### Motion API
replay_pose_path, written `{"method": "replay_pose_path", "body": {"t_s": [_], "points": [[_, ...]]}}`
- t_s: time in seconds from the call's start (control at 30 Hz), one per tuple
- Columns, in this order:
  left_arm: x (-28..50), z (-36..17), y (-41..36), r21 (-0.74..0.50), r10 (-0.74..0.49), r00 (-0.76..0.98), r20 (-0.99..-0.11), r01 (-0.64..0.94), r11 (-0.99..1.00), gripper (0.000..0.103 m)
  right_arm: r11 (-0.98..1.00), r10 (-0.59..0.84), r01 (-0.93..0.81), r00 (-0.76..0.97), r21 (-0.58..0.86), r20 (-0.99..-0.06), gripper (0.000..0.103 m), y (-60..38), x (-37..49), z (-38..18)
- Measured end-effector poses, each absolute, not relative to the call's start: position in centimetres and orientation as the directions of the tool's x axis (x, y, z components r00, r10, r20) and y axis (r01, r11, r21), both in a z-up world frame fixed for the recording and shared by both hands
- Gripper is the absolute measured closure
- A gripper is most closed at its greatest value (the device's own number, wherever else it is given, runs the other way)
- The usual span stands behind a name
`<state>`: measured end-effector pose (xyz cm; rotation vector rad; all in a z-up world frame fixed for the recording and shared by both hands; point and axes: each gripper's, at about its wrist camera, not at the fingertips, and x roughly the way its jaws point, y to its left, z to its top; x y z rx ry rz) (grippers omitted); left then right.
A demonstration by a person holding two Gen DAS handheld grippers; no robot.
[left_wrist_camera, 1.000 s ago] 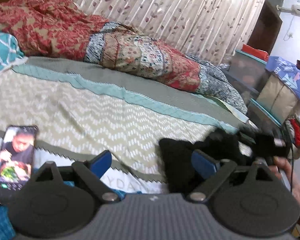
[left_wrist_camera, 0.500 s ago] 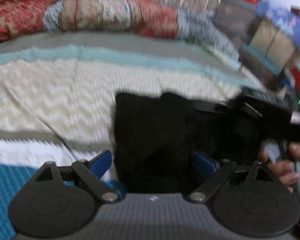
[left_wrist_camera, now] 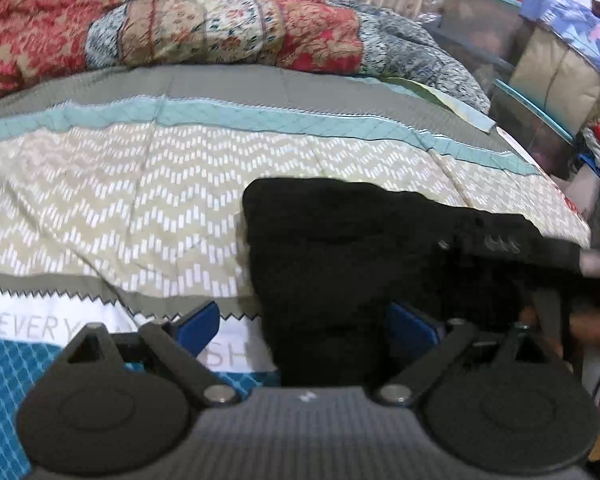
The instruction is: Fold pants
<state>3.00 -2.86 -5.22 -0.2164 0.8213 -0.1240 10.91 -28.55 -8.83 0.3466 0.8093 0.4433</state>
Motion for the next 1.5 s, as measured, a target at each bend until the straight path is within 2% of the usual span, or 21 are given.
{"method": "replay_pose_path", "body": {"t_s": [0.1,0.23,0.37,0.47,0.57,0.67,0.73,0.87,0.97,1.03,1.1,1.27,1.3,1.4,1.5], "points": [[2.9,-5.3,-1.2,-0.323,-0.229,0.678,-0.699,-0.013,0.946,0.007,0.856,0.479,-0.223,0.683,0.467,-0.551,0.048,-29.9,9.7,-7.4],[3.2,-5.9,1.7,-0.449,-0.264,0.679,-0.686,-0.109,0.887,0.008,0.828,0.494,-0.223,0.724,0.514,-0.482,0.046,-31.6,8.8,-5.9],[4.0,-6.9,1.9,-0.458,-0.271,0.646,-0.713,-0.137,0.878,0.009,0.806,0.549,-0.265,0.667,0.529,-0.503,0.047,-30.6,7.9,-6.4],[4.4,-7.7,1.9,-0.509,-0.317,0.626,-0.712,-0.15,0.847,0.009,0.779,0.603,-0.315,0.615,0.542,-0.509,0.045,-28.2,7.4,-6.1],[4.6,-8.5,2.1,-0.539,-0.339,0.616,-0.711,-0.168,0.825,0.009,0.743,0.644,-0.29,0.553,0.603,-0.528,0.045,-27.4,7.6,-6.8],[5.1,-9.4,1.6,-0.535,-0.341,0.596,-0.727,-0.181,0.825,0.013,0.747,0.624,-0.203,0.544,0.634,-0.561,0.045,-27.6,8.4,-7.4],[5.5,-10.2,1.0,-0.525,-0.347,0.559,-0.753,-0.194,0.829,0.027,0.747,0.606,-0.156,0.561,0.646,-0.565,0.047,-28.0,9.2,-7.4],[5.3,-10.5,-1.3,-0.442,-0.291,0.564,-0.773,-0.148,0.885,0.029,0.831,0.517,-0.181,0.601,0.526,-0.61,0.059,-27.3,9.3,-7.0],[5.3,-10.4,-3.0,-0.362,-0.237,0.569,-0.788,-0.116,0.925,0.029,0.843,0.508,-0.195,0.596,0.502,-0.622,0.059,-27.1,8.9,-7.5],[5.3,-10.5,-3.4,-0.337,-0.218,0.571,-0.791,-0.11,0.935,0.029,0.895,0.434,-0.213,0.622,0.392,-0.652,0.086,-26.4,8.7,-7.6],[5.3,-10.4,-3.6,-0.323,-0.21,0.571,-0.794,-0.103,0.941,0.029,0.912,0.405,-0.233,0.635,0.337,-0.658,0.089,-26.3,8.9,-8.2],[5.1,-9.7,-3.6,-0.293,-0.188,0.564,-0.804,-0.101,0.951,0.026,0.919,0.395,-0.263,0.639,0.295,-0.66,0.087,-26.4,8.8,-7.9],[4.8,-9.3,-3.3,-0.294,-0.187,0.569,-0.801,-0.1,0.951,0.026,0.911,0.412,-0.263,0.639,0.319,-0.649,0.08,-26.9,8.7,-7.5],[3.5,-7.7,-2.3,-0.302,-0.189,0.599,-0.778,-0.094,0.949,0.025,0.894,0.427,-0.225,0.694,0.388,-0.579,0.074,-30.0,7.5,-6.0],[2.8,-6.1,-1.4,-0.314,-0.181,0.633,-0.753,-0.104,0.944,0.024,0.911,0.337,-0.132,0.786,0.391,-0.519,0.071,-34.9,6.1,-4.8]]}}
